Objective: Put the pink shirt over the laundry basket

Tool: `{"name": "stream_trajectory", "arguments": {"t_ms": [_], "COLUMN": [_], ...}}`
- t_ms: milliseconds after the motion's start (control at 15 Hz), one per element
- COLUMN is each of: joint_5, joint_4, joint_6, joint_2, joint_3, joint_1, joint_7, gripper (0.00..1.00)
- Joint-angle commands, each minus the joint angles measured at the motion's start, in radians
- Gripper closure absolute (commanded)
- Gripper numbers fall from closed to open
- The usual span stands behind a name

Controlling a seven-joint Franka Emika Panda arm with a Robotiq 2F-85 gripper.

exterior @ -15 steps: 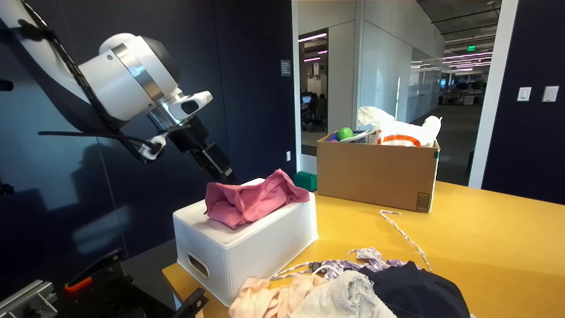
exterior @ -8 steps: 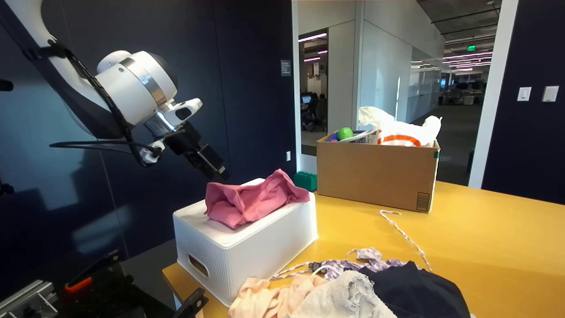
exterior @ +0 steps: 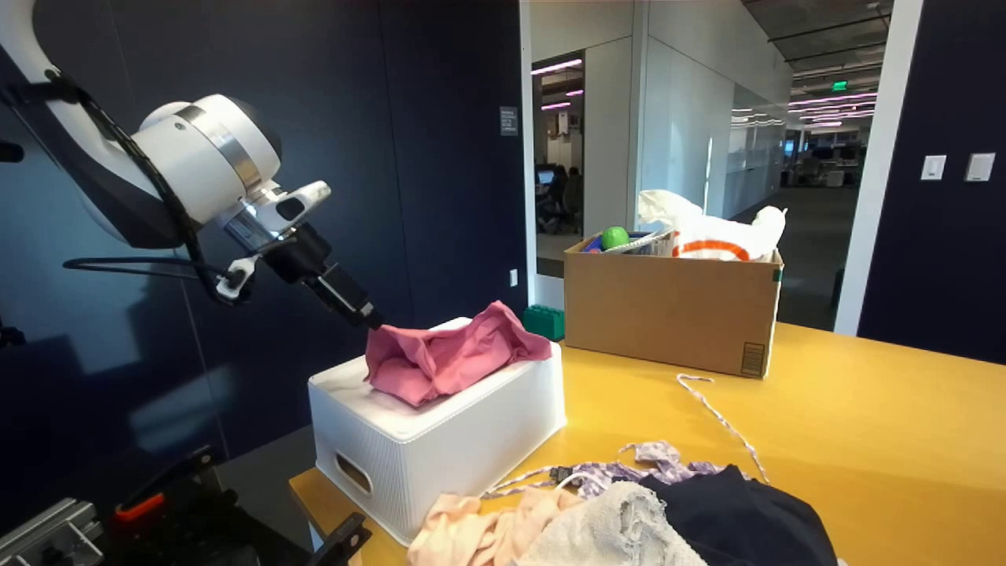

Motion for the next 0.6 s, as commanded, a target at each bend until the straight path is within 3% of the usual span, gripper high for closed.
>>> {"name": "stream_trajectory", "arguments": {"t_ms": [0,533], "joint_5": [-0.062,-0.057], "joint_4": [-0.025,0.072], "joint_6": [0.015,0.013], "joint_2": [0.004,0.130], "joint_3": [-0.025,-0.075], "joint_1": [0.010,0.006], "joint_7": [0.209,0.245], "gripper": [0.00,0.00]}}
